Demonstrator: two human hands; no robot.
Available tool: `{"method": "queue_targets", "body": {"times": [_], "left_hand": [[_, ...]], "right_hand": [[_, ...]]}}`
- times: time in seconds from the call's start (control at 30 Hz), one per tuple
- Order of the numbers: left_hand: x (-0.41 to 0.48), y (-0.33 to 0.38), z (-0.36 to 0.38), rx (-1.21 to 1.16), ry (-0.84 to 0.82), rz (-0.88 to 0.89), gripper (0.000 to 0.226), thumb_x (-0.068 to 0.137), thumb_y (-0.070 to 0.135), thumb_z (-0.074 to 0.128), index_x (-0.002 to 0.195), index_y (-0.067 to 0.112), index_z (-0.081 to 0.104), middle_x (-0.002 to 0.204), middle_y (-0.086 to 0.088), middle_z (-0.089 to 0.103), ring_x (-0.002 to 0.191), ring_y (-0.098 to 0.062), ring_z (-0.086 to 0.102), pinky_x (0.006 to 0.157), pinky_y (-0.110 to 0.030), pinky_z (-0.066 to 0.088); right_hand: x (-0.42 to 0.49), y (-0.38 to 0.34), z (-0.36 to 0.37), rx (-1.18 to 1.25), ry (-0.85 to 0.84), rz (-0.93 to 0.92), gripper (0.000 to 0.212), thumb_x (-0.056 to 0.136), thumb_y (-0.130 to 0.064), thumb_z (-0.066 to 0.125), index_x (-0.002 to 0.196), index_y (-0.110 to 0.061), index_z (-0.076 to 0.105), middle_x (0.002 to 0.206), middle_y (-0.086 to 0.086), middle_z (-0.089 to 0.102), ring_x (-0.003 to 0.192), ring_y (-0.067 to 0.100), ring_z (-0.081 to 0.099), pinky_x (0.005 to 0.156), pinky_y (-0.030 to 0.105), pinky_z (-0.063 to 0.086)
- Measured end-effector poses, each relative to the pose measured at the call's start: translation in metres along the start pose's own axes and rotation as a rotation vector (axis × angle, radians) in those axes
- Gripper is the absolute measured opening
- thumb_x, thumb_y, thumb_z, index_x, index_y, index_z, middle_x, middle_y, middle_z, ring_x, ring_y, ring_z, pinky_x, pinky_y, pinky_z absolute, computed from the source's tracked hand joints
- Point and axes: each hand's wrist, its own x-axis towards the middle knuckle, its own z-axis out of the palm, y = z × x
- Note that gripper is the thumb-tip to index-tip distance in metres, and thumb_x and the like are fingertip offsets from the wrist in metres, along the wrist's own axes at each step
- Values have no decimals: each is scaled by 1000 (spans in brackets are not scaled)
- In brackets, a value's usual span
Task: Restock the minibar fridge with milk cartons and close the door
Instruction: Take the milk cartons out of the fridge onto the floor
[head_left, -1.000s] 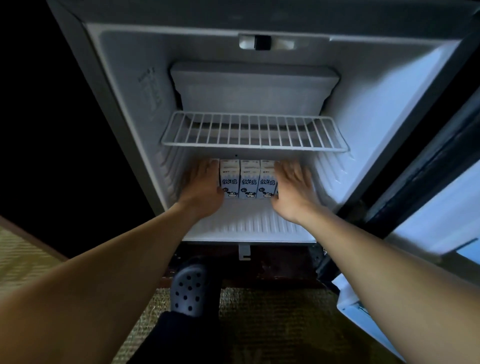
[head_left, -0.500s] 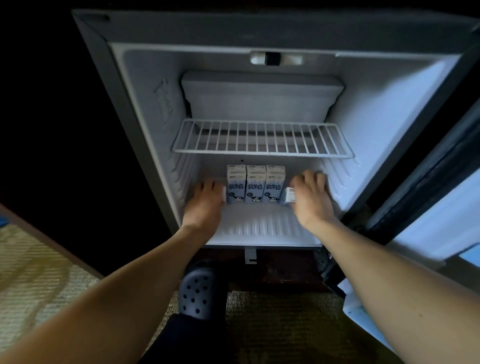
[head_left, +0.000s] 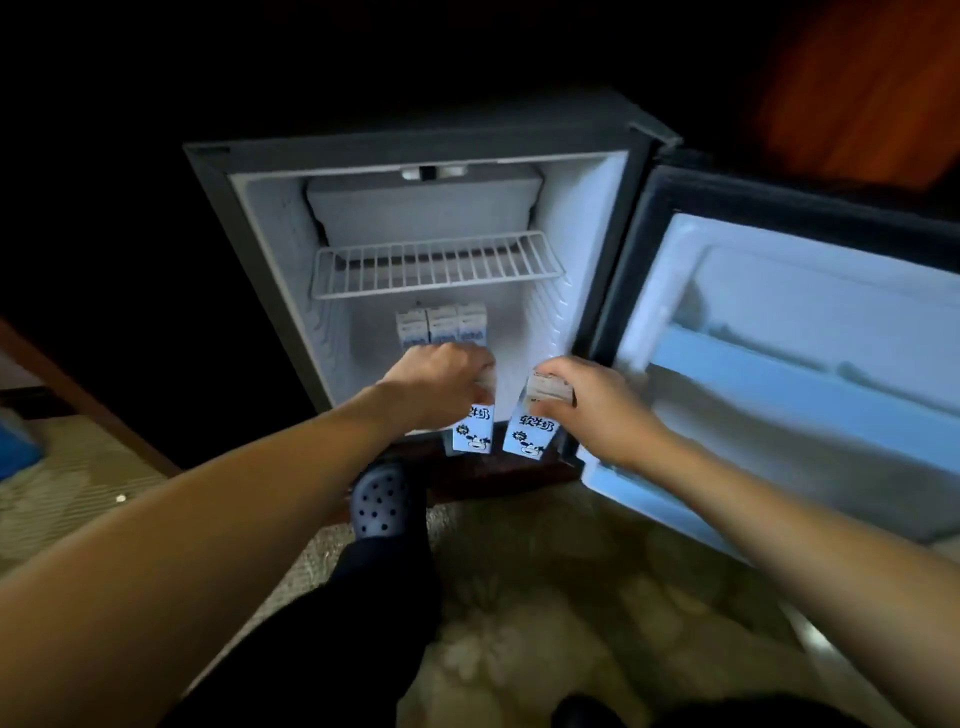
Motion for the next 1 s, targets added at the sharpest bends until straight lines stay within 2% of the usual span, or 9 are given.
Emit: {"method": "queue_targets", "body": {"times": [0.07, 0.17, 0.33, 0.53, 0.77, 0.87, 1.0], "left_hand": [[-18, 36, -16, -13, -18, 83, 12, 94, 35, 61, 106, 31, 60, 113, 10, 66, 93, -15, 60, 80, -32, 46], [-41, 91, -37, -52, -35, 146, 36, 94, 45, 62, 124, 26, 59, 121, 6, 63, 106, -21, 60, 87, -37, 48], [-74, 175, -55, -166, 11, 253, 38, 90, 46, 68, 122, 26, 61, 113, 3, 66, 99, -22, 60, 81, -38, 49], [-91, 268, -67, -252, -55, 357, 45, 84, 50, 74, 121, 26, 63, 109, 3, 68, 96, -21, 62, 87, -43, 52], [-109, 371, -27, -77, -122, 578, 43, 86, 47, 71, 123, 28, 61, 117, 3, 68, 107, -24, 61, 86, -37, 50], [-115, 405, 5, -24, -175, 632, 40, 87, 44, 68, 123, 30, 59, 116, 3, 67, 103, -23, 62, 85, -37, 50], [-125, 439, 53, 14, -256, 612, 36, 87, 40, 70, 120, 30, 58, 108, 4, 66, 93, -19, 61, 81, -37, 52]], "right_hand": [[-48, 1, -23, 54, 19, 31, 44, 92, -35, 70, 133, -20, 59, 124, -2, 64, 93, 8, 59, 83, 27, 44], [-113, 3, -55, 40, 80, 67, 41, 90, -34, 73, 127, -19, 63, 121, -1, 66, 108, 19, 58, 88, 32, 44], [-214, 14, -97, 137, 231, 191, 43, 85, -25, 79, 124, -15, 66, 114, 2, 66, 102, 19, 59, 88, 32, 47], [-315, 40, -136, 284, 354, 337, 43, 82, -27, 81, 123, -31, 66, 118, -5, 67, 107, 15, 63, 94, 40, 53], [-410, 68, -150, 246, 441, 456, 42, 83, -19, 80, 124, -24, 69, 115, -9, 68, 100, 6, 64, 87, 29, 54], [-446, 87, -139, 236, 451, 508, 40, 86, -20, 77, 125, -23, 68, 114, -10, 66, 98, 4, 62, 82, 20, 51], [-485, 121, -116, 242, 453, 595, 39, 87, -20, 76, 125, -23, 67, 114, -8, 65, 94, 2, 60, 72, 10, 47]]}}
